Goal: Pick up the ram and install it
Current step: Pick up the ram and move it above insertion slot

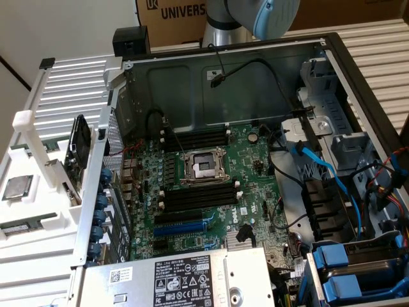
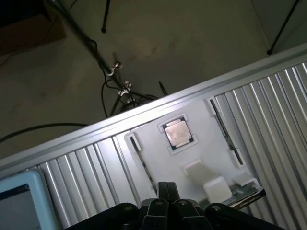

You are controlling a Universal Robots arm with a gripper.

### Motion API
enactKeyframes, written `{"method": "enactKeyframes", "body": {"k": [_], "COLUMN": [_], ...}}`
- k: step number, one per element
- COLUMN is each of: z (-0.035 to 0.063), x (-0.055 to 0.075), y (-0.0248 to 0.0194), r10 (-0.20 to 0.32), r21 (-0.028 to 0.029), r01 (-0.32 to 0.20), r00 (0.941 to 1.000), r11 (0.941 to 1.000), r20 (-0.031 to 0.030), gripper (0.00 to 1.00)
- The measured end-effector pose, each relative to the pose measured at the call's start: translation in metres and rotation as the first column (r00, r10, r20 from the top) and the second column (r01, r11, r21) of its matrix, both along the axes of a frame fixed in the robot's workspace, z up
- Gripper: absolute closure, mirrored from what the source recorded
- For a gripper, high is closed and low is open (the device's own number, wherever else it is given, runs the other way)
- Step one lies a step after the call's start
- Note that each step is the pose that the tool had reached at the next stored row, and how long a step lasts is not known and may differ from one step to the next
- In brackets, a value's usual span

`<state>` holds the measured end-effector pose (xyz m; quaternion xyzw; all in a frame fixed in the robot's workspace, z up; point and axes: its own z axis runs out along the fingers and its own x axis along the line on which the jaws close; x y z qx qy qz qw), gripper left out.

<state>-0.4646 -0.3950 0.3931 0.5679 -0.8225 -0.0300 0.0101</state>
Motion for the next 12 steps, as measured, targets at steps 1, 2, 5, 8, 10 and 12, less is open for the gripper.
{"method": "enactKeyframes", "body": {"k": [1,2,5,8,10,12], "z": [0.0000,0.0000,-0.0001,-0.0001,-0.0002,-0.0002], "x": [0.0000,0.0000,0.0000,0.0000,0.0000,0.0000], "y": [0.0000,0.0000,0.0000,0.0000,0.0000,0.0000], "r10": [0.017,0.055,0.127,0.180,0.215,0.247], "r21": [-0.0001,0.0000,0.0001,0.0002,0.0003,0.0003], "r01": [-0.017,-0.055,-0.127,-0.180,-0.215,-0.247], "r00": [0.9999,0.9985,0.9919,0.9836,0.9765,0.9690], "r11": [0.9999,0.9985,0.9919,0.9836,0.9765,0.9690], "r20": [-0.0004,-0.0011,-0.0024,-0.0035,-0.0037,-0.0036], "gripper": [0.89,0.89,0.89,0.89,0.89,0.89]}}
